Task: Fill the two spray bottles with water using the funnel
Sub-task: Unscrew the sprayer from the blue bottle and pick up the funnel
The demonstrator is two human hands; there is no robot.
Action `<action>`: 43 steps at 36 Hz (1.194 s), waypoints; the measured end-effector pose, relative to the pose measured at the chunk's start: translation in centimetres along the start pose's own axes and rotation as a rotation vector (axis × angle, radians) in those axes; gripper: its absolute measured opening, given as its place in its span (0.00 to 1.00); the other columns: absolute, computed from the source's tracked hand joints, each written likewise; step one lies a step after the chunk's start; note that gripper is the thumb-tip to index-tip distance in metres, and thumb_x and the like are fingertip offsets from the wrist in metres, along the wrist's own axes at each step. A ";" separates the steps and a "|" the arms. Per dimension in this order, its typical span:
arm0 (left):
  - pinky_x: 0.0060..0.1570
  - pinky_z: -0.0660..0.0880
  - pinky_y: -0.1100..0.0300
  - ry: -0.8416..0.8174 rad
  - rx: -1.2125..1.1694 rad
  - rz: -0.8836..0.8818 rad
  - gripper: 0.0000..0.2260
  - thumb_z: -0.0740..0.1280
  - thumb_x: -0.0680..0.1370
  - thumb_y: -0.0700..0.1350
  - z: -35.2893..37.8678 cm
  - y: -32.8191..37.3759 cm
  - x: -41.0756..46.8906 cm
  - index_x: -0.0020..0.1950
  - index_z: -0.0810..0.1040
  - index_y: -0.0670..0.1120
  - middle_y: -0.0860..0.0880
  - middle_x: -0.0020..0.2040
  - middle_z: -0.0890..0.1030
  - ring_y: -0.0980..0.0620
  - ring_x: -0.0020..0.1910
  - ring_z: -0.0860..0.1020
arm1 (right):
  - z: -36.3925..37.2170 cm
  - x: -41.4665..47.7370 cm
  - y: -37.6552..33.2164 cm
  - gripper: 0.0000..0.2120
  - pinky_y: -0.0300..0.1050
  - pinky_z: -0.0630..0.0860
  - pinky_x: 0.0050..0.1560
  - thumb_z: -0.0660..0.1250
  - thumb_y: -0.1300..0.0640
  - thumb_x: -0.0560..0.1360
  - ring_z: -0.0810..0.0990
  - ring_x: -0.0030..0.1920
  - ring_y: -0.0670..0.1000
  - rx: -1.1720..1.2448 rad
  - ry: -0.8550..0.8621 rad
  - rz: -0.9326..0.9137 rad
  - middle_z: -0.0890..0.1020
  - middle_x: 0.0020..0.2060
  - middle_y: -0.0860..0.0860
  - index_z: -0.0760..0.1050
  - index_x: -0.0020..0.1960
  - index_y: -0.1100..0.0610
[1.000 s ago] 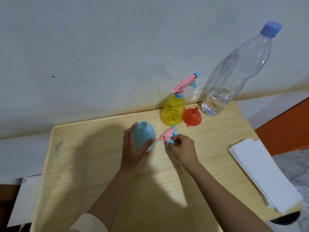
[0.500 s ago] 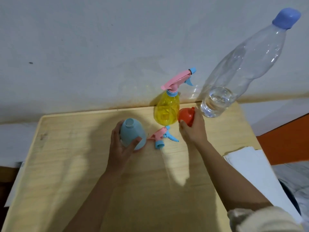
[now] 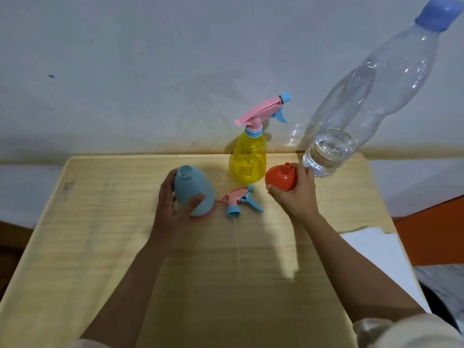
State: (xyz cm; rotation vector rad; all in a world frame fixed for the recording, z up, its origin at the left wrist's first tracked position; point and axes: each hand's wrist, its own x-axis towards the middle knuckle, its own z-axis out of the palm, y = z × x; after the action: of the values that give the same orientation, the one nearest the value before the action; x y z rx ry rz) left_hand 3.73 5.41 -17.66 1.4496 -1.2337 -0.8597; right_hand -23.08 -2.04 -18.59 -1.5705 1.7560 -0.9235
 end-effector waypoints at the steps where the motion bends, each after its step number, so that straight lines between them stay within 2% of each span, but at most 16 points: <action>1: 0.62 0.72 0.54 0.002 0.006 0.005 0.29 0.71 0.65 0.60 0.0 0.0 0.0 0.63 0.63 0.71 0.54 0.68 0.69 0.54 0.67 0.69 | -0.1 -0.2 0.1 0.36 0.39 0.67 0.54 0.79 0.54 0.62 0.67 0.54 0.47 0.005 0.001 0.000 0.63 0.58 0.50 0.67 0.65 0.54; 5: 0.63 0.72 0.51 0.014 0.022 0.006 0.30 0.71 0.65 0.59 0.1 0.0 0.0 0.65 0.63 0.65 0.53 0.69 0.68 0.54 0.67 0.68 | -0.5 -0.8 0.1 0.35 0.35 0.67 0.51 0.79 0.56 0.61 0.68 0.55 0.46 0.066 0.021 0.009 0.62 0.56 0.48 0.69 0.65 0.54; 7: 0.63 0.72 0.53 0.022 0.018 0.005 0.31 0.70 0.65 0.59 0.3 0.1 -0.1 0.66 0.64 0.62 0.55 0.68 0.68 0.56 0.67 0.68 | -0.7 -0.9 0.0 0.35 0.29 0.66 0.48 0.79 0.57 0.61 0.69 0.55 0.47 0.097 0.032 0.015 0.64 0.56 0.48 0.70 0.65 0.53; 10: 0.63 0.72 0.50 0.030 0.017 0.009 0.29 0.70 0.66 0.59 0.3 0.1 -0.2 0.64 0.64 0.66 0.57 0.67 0.68 0.55 0.67 0.68 | -1.1 -1.3 -0.2 0.34 0.26 0.64 0.46 0.79 0.58 0.61 0.71 0.53 0.47 0.136 0.055 0.023 0.69 0.56 0.48 0.71 0.64 0.52; 14: 0.63 0.72 0.48 0.031 0.026 0.014 0.29 0.69 0.66 0.59 0.4 0.1 -0.3 0.64 0.63 0.66 0.63 0.65 0.67 0.55 0.67 0.67 | -1.7 -2.0 -0.8 0.32 0.28 0.69 0.42 0.78 0.60 0.61 0.74 0.51 0.48 0.245 0.096 0.113 0.74 0.54 0.47 0.70 0.61 0.53; 16: 0.63 0.72 0.46 0.024 0.025 0.015 0.29 0.69 0.66 0.59 0.3 0.1 -0.2 0.65 0.63 0.65 0.61 0.65 0.68 0.53 0.67 0.68 | -1.8 -2.4 -1.2 0.29 0.25 0.71 0.35 0.77 0.63 0.62 0.76 0.48 0.47 0.356 0.129 0.174 0.76 0.51 0.47 0.71 0.58 0.54; 18: 0.62 0.72 0.44 0.020 0.035 0.015 0.31 0.69 0.66 0.59 0.2 -0.1 -0.2 0.67 0.63 0.61 0.56 0.68 0.68 0.51 0.67 0.68 | -1.9 -2.8 -1.6 0.26 0.24 0.71 0.34 0.76 0.64 0.63 0.75 0.45 0.43 0.451 0.159 0.210 0.76 0.48 0.45 0.72 0.59 0.56; 20: 0.62 0.72 0.44 0.012 0.051 0.017 0.33 0.69 0.66 0.60 0.1 -0.3 -0.1 0.69 0.62 0.59 0.54 0.69 0.67 0.51 0.67 0.68 | -1.9 -3.3 -2.2 0.25 0.26 0.72 0.36 0.76 0.65 0.65 0.75 0.44 0.42 0.540 0.189 0.246 0.75 0.45 0.42 0.73 0.59 0.57; 22: 0.63 0.72 0.45 0.006 0.063 0.009 0.33 0.69 0.66 0.61 0.0 -0.5 0.0 0.69 0.62 0.59 0.55 0.68 0.67 0.53 0.67 0.67 | -1.6 -3.8 -2.9 0.23 0.30 0.74 0.36 0.75 0.66 0.65 0.77 0.44 0.45 0.650 0.208 0.285 0.77 0.45 0.46 0.74 0.57 0.57; 26: 0.63 0.71 0.43 -0.023 0.074 0.009 0.34 0.69 0.66 0.61 -0.4 -0.9 0.2 0.70 0.64 0.56 0.54 0.68 0.68 0.52 0.66 0.68 | -0.3 -5.2 -3.9 0.25 0.44 0.78 0.45 0.77 0.57 0.60 0.80 0.48 0.52 0.767 0.208 0.336 0.78 0.51 0.53 0.74 0.55 0.54; 31: 0.64 0.71 0.47 -0.109 0.062 0.041 0.33 0.69 0.65 0.61 -0.9 -0.5 0.1 0.67 0.62 0.62 0.56 0.65 0.66 0.55 0.64 0.68 | 1.2 -6.9 -6.8 0.28 0.40 0.73 0.41 0.77 0.56 0.60 0.77 0.45 0.51 0.826 0.202 0.354 0.75 0.49 0.53 0.67 0.54 0.52; 34: 0.64 0.70 0.53 -0.143 0.043 0.047 0.30 0.69 0.65 0.62 -1.4 -0.4 0.0 0.64 0.60 0.70 0.55 0.66 0.67 0.59 0.63 0.68 | 1.8 -7.5 -8.6 0.28 0.45 0.75 0.46 0.78 0.55 0.56 0.78 0.44 0.50 0.834 0.160 0.346 0.75 0.45 0.52 0.65 0.49 0.50; 36: 0.63 0.71 0.54 -0.175 0.036 0.036 0.30 0.70 0.65 0.62 -1.7 -0.3 0.1 0.64 0.60 0.72 0.53 0.66 0.67 0.56 0.63 0.69 | 2.1 -7.9 -9.9 0.28 0.47 0.76 0.47 0.79 0.56 0.56 0.79 0.44 0.51 0.822 0.131 0.300 0.76 0.46 0.53 0.66 0.49 0.51; 39: 0.58 0.74 0.60 -0.237 0.053 0.065 0.32 0.70 0.66 0.62 -2.1 0.0 0.4 0.68 0.64 0.60 0.50 0.64 0.70 0.52 0.62 0.71 | 2.6 -8.2 -11.7 0.29 0.49 0.78 0.44 0.79 0.52 0.52 0.81 0.46 0.56 0.820 0.086 0.251 0.77 0.50 0.57 0.68 0.48 0.50; 41: 0.58 0.73 0.58 -0.251 0.067 0.081 0.34 0.69 0.66 0.62 -2.1 0.2 0.5 0.69 0.66 0.52 0.49 0.62 0.72 0.50 0.61 0.71 | 2.8 -8.4 -12.9 0.29 0.50 0.79 0.44 0.79 0.51 0.52 0.81 0.46 0.57 0.794 0.071 0.207 0.76 0.51 0.58 0.69 0.47 0.50; 43: 0.62 0.71 0.54 -0.248 0.064 0.066 0.33 0.69 0.66 0.61 -2.2 0.0 0.5 0.68 0.67 0.51 0.50 0.62 0.73 0.51 0.61 0.71 | 2.8 -8.4 -14.0 0.28 0.50 0.79 0.45 0.79 0.51 0.54 0.80 0.46 0.56 0.729 0.054 0.155 0.75 0.49 0.56 0.69 0.48 0.50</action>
State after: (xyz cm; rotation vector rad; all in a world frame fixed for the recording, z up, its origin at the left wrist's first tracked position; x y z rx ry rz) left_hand 5.94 5.44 -17.10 1.3736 -1.4971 -0.9841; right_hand -11.79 5.24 -8.93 -0.9301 1.3181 -1.3362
